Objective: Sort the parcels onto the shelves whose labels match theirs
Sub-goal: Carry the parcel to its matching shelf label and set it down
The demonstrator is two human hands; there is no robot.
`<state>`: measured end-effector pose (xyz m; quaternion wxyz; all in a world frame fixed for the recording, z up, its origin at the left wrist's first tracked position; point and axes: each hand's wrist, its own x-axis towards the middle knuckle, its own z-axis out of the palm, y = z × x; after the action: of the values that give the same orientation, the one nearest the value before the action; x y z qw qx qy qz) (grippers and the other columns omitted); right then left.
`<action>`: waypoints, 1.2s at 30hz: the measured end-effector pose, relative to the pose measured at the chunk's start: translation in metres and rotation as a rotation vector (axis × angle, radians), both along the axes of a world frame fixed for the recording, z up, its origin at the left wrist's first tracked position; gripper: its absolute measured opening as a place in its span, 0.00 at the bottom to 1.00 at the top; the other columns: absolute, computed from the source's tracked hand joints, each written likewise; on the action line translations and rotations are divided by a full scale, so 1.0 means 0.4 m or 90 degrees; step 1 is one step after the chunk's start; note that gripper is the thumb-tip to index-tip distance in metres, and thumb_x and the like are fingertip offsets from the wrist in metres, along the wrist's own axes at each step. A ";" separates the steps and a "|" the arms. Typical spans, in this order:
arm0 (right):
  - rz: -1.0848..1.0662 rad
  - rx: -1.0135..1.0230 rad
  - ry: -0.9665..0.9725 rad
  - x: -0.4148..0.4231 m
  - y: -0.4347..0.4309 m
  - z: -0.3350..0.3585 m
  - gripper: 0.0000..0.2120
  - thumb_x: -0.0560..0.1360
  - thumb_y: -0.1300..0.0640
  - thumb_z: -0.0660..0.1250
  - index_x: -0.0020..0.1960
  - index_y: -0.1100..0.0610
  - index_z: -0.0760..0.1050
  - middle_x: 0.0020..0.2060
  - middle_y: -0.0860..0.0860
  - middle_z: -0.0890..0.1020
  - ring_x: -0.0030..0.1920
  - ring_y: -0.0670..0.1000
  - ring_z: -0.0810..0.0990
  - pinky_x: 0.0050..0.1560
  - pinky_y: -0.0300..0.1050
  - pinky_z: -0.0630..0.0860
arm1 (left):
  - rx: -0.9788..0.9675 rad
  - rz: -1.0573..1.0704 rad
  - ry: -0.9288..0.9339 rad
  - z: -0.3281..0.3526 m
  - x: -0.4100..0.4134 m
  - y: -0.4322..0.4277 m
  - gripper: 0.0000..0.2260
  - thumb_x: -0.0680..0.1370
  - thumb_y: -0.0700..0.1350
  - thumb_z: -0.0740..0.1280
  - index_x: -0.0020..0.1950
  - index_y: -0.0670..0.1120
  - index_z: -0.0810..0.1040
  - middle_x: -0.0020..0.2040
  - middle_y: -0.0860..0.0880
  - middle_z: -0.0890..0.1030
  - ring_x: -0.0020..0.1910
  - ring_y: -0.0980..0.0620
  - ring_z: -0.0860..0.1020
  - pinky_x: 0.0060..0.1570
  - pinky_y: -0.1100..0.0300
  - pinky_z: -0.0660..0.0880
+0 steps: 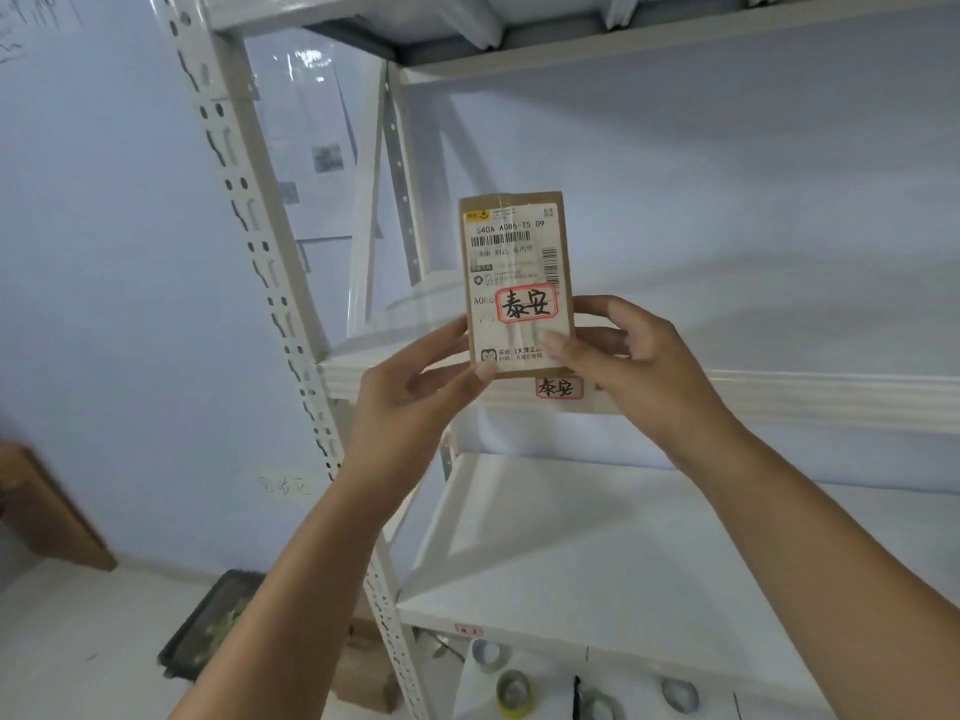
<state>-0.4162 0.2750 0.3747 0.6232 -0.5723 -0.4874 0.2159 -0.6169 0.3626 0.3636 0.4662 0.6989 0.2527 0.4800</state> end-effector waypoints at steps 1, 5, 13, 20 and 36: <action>-0.016 -0.001 0.011 -0.005 0.002 0.002 0.20 0.78 0.50 0.77 0.68 0.50 0.81 0.51 0.46 0.92 0.42 0.38 0.90 0.35 0.28 0.79 | 0.000 -0.019 0.001 0.002 0.000 0.017 0.21 0.79 0.43 0.75 0.73 0.49 0.82 0.63 0.56 0.88 0.60 0.57 0.87 0.66 0.54 0.81; -0.107 -0.013 -0.025 -0.030 0.010 0.012 0.21 0.77 0.48 0.78 0.69 0.48 0.81 0.50 0.45 0.92 0.45 0.38 0.89 0.39 0.29 0.78 | 0.002 -0.093 0.017 0.011 0.011 0.083 0.23 0.79 0.42 0.75 0.74 0.47 0.80 0.64 0.52 0.88 0.61 0.55 0.87 0.64 0.54 0.82; -0.151 -0.054 -0.055 0.012 0.009 0.047 0.23 0.77 0.53 0.79 0.70 0.50 0.79 0.52 0.46 0.92 0.51 0.45 0.91 0.58 0.40 0.81 | 0.044 -0.172 0.072 0.042 0.077 0.170 0.28 0.75 0.41 0.80 0.74 0.48 0.78 0.61 0.50 0.88 0.57 0.54 0.88 0.54 0.62 0.84; -0.133 -0.111 -0.087 0.095 0.043 0.057 0.24 0.75 0.57 0.81 0.69 0.53 0.79 0.52 0.50 0.93 0.53 0.48 0.91 0.60 0.45 0.81 | 0.023 -0.177 0.126 0.066 0.142 0.235 0.30 0.71 0.38 0.82 0.71 0.47 0.76 0.60 0.47 0.87 0.53 0.54 0.89 0.52 0.60 0.86; -0.107 -0.145 -0.155 0.149 0.060 0.017 0.28 0.71 0.57 0.84 0.69 0.51 0.80 0.53 0.48 0.92 0.56 0.46 0.90 0.63 0.49 0.85 | 0.054 -0.233 0.237 0.047 0.158 0.270 0.33 0.71 0.36 0.82 0.73 0.50 0.77 0.61 0.48 0.86 0.57 0.54 0.87 0.56 0.61 0.84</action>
<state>-0.3565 0.2992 0.3813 0.5067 -0.6997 -0.4820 0.1461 -0.5536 0.4705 0.3825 0.4611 0.8282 0.1830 0.2607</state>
